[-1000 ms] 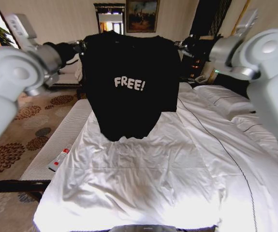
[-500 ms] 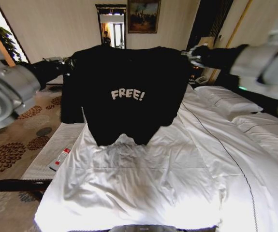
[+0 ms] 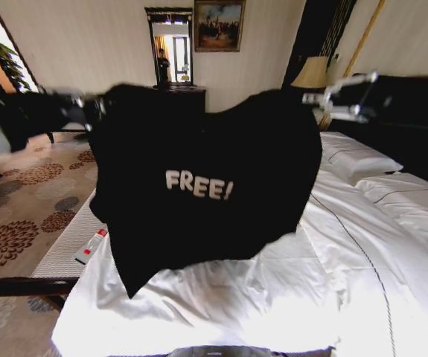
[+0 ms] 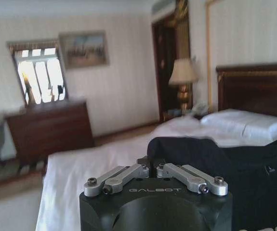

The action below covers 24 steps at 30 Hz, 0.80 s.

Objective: Fold the clothes on the bed.

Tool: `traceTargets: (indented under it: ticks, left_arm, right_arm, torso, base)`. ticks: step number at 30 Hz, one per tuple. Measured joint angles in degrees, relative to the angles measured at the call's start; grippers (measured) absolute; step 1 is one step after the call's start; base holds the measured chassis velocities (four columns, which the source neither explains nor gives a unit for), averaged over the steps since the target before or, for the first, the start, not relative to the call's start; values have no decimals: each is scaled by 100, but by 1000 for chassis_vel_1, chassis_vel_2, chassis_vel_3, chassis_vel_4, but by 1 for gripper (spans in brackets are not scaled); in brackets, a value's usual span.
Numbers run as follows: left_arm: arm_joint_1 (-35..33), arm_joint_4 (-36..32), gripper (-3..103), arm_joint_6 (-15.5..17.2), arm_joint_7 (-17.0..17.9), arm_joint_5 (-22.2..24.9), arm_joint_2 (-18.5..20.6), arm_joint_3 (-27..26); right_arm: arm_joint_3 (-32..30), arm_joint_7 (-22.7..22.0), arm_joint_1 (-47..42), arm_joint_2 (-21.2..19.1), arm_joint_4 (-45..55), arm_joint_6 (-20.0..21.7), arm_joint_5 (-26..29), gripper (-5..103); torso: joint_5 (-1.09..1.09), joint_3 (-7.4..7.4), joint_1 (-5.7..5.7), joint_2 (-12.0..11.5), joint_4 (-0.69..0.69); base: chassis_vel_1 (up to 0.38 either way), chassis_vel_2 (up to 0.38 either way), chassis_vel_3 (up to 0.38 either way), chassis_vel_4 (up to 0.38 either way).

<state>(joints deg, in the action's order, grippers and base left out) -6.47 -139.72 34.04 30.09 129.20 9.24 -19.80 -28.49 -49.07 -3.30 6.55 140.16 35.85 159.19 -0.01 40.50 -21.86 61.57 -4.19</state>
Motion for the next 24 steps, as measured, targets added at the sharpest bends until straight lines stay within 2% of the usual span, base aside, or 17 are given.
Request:
traceTargets:
  ticks: [1,2,5,6,7,10,15,24]
  left_arm:
    - [232,-36,2,99,160,320,26,-15]
    - [232,-36,2,99,160,320,26,-15]
    - [696,-171,2,206,386,816,164,-18]
    - [971,-275,2,258,568,1101,251,-4]
    - [971,-275,2,258,568,1101,251,-4]
    - [1463,-315,2,321,785,1560,322,-88]
    - [1897,-88,2,407,911,1871,378,-145]
    - [2346,15,2,683,1175,2479,423,-181]
  right_arm:
    - [-140,-123,18,-97,34,37,236,0]
    - [-140,-123,18,-97,34,37,236,0]
    - [-528,-452,44,-361,100,117,764,0]
    - [-677,-609,54,-516,148,145,841,0]
    - [-677,-609,54,-516,148,145,841,0]
    - [-930,-669,70,-752,79,182,871,0]
    - [-1115,-582,71,-959,-171,208,862,0]
    - [-1632,-532,-64,-1470,-216,328,830,0]
  torso:
    - [-1,0,0,0,0]
    - [-1,0,0,0,0]
    - [0,0,0,0,-2]
    - [2,0,0,0,-2]
    - [2,0,0,0,-2]
    - [3,-1,0,0,-2]
    - [0,0,0,-1,0]
    - [1,0,-1,-1,-2]
  base:
    - [0,0,0,0]
    - [0,0,0,0]
    - [0,0,0,0]
    - [0,0,0,0]
    - [0,0,0,0]
    - [0,0,0,0]
    - [0,0,0,0]
    - [0,0,0,0]
